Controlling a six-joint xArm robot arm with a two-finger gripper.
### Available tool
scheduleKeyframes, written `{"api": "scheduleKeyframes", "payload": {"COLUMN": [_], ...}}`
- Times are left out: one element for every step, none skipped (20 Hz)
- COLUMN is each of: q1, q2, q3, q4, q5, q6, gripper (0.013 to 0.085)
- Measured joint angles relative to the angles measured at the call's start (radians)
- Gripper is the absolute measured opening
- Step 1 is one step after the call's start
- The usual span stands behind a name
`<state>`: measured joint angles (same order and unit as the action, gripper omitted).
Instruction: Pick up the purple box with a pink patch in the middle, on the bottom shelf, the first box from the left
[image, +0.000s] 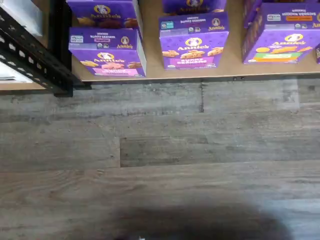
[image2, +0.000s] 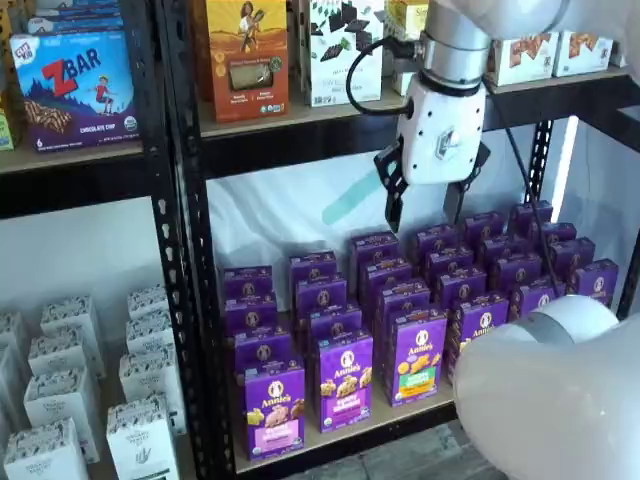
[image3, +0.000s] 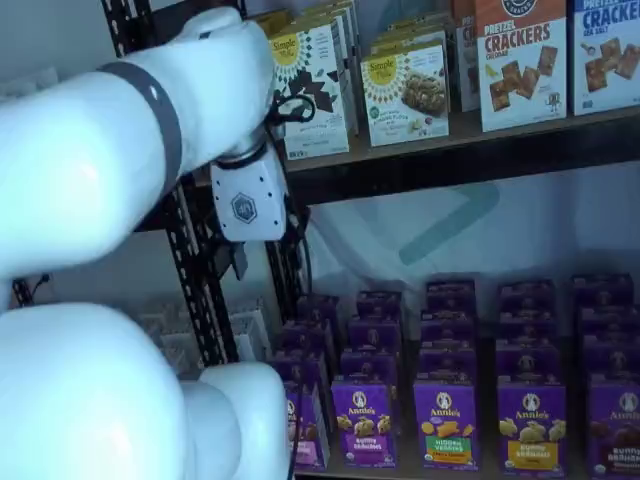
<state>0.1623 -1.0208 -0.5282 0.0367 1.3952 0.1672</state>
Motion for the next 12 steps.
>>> {"api": "scheduleKeyframes", "payload": {"q1": [0.006,0.013,0.018,0.025,0.029,0.036,0.037,0.029,0.032,0.037,0.041,0.047], "q2": [0.0,0.001,0.003,0.008,0.013,0.022,0.03,0.034,0.039,0.044,0.051,0.062], "q3": [0.011,0.021,0.031,0.04,0.047,0.054,0.06,0.071,0.08,0.089,0.097,0.105], "q4": [0.0,-0.002,-0.003,-0.008,-0.01,-0.015,-0.01,0.014,0.016,0.014,0.015,0.013], "q5": [-0.017,-0.033,-0.049,-0.064,-0.075,-0.088,-0.098,-0.116,-0.131,-0.146,-0.16,-0.174], "q6": [0.005,0.012,0.016,0.023,0.029,0.036,0.035,0.021,0.023,0.028,0.031,0.037], "gripper": [0.085,0.085,0.085,0.085,0.085,0.085,0.085,0.085,0.085,0.085,0.085,0.085]}}
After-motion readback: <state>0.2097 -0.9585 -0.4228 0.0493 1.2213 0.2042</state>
